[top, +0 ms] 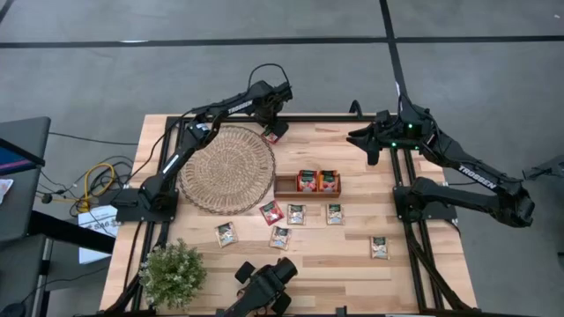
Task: Pick & Place Tea
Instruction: Put the red tea bag into the middle section of the wooden organizer
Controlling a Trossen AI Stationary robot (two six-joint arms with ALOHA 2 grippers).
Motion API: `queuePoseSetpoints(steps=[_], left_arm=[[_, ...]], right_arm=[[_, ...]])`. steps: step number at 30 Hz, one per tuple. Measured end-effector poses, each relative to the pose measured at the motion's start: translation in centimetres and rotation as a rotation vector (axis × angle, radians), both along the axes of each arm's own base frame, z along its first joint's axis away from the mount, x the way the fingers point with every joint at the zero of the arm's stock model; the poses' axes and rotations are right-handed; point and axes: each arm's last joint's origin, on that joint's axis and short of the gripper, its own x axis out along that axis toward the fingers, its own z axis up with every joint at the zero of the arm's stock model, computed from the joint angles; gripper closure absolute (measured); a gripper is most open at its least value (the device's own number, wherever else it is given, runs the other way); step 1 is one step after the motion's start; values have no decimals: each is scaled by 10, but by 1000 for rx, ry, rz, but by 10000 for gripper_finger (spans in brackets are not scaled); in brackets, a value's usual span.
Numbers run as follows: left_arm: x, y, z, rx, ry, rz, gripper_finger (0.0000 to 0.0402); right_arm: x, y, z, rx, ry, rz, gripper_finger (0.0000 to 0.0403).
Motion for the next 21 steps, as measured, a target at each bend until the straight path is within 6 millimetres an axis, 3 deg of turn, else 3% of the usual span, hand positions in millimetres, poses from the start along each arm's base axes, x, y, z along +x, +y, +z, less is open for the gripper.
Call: queuePoseSetpoints(steps=[13, 21], left_arm=[[-1, 0, -2, -15, -1, 24, 293], [-1, 0, -2, -12, 2, 34, 360]], right_arm=[[0, 0, 0, 0, 0, 0, 284], [0, 0, 0, 0, 0, 0, 284]])
